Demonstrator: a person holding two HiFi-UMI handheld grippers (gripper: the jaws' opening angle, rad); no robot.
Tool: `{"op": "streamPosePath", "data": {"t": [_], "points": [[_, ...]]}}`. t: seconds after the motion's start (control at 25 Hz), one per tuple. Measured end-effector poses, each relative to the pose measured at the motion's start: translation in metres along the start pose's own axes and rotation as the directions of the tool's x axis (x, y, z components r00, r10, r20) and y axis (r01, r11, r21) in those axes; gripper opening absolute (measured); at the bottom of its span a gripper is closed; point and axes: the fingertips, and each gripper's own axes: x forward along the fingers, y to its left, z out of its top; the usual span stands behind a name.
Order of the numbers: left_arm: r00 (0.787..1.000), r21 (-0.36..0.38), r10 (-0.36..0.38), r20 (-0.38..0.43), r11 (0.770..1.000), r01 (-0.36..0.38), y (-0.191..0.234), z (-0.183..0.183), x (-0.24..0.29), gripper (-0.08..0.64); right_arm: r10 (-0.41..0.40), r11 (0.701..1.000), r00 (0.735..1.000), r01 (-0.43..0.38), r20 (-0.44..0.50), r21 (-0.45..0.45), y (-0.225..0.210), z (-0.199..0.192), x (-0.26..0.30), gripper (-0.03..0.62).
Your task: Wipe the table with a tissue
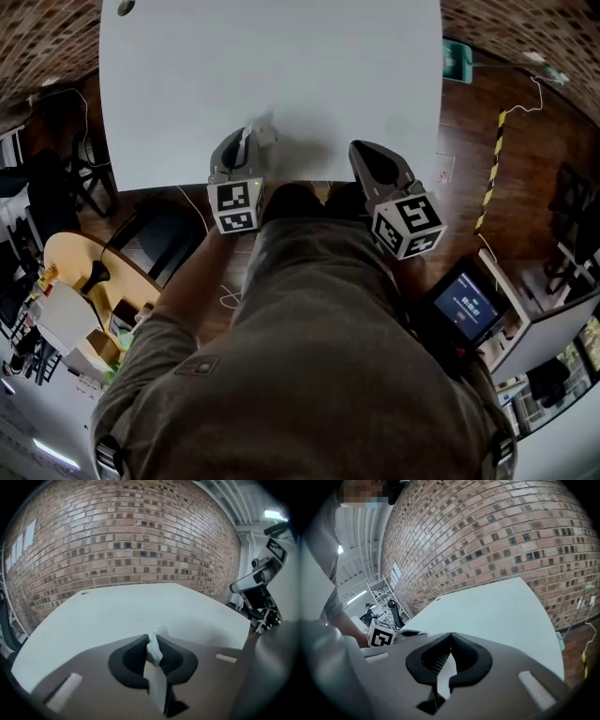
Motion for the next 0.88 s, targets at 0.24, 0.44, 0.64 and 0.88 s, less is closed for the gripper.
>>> {"op": "streamPosePath", "data": {"t": [0.24, 0.44, 0.64, 0.88], "points": [[0.998, 0.071, -0.065, -0.005, 0.995, 0.065, -0.03, 0.006, 0.005, 0.028, -0.022, 1.0, 1.0, 0.022, 0.017, 0.016, -0.009, 0.001, -0.013, 0.012], [0.993, 0.112, -0.117, -0.014, 0.987, 0.118, -0.057, 0.009, 0.007, 0.028, -0.031, 0.999, 0.999, 0.03, 0.024, 0.023, -0.016, 0.001, -0.021, 0.014], [0.993, 0.115, -0.119, -0.021, 0.986, 0.121, -0.062, 0.006, 0.007, 0.028, -0.021, 1.0, 1.0, 0.02, 0.018, 0.022, -0.015, 0.0, -0.018, 0.012], [0.999, 0.08, -0.035, -0.027, 0.996, 0.037, -0.028, 0.001, 0.003, 0.028, 0.007, 1.0, 1.0, -0.007, 0.01, 0.008, -0.007, 0.001, -0.007, 0.012]]}}
